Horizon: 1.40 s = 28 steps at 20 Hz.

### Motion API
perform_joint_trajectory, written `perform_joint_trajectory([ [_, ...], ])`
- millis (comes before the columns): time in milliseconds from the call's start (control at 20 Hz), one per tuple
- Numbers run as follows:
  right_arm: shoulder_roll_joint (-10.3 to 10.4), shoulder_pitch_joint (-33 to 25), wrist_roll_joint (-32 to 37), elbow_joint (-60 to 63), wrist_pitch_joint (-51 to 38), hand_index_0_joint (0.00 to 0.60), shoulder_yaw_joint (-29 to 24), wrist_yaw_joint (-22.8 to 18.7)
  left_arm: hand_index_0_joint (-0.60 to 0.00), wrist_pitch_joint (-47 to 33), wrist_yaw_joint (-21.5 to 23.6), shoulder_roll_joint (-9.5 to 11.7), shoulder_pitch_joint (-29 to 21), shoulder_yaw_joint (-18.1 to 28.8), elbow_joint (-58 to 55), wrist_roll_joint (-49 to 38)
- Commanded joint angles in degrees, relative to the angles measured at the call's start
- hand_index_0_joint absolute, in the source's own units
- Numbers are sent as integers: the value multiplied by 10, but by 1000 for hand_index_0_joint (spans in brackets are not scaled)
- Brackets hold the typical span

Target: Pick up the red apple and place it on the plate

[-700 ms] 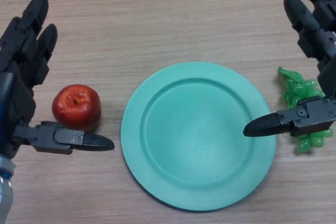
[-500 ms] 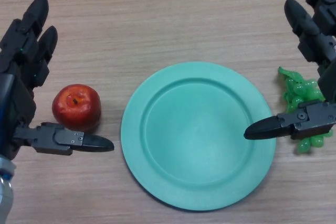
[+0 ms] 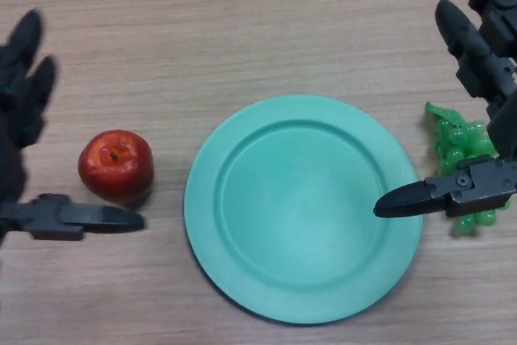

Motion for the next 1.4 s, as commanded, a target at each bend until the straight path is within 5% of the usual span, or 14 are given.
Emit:
perform_joint_trajectory([
  [50,-1,-11,4,-26,-78,0,-3,-18,0,-146,9,37,-16,48,23,20],
  [350,-6,-27,8,-54,-49,0,-5,-1,0,-276,45,44,-41,-15,202,75],
  [600,-1,-28,33,-60,-54,0,-6,-21,0,-284,80,39,-77,-69,274,94],
  [850,-7,-27,53,-68,-53,0,-19,-31,0,-276,113,47,-106,-74,329,125],
  [950,-7,-25,55,-71,-53,0,-20,-32,-200,-281,121,49,-108,-74,334,129],
  [1100,-17,-36,48,-94,-20,0,-18,-23,-600,-334,131,59,-108,-72,368,161],
  [1400,-6,-28,56,-100,-33,0,-8,-40,-600,-318,106,65,-83,-51,339,136],
])
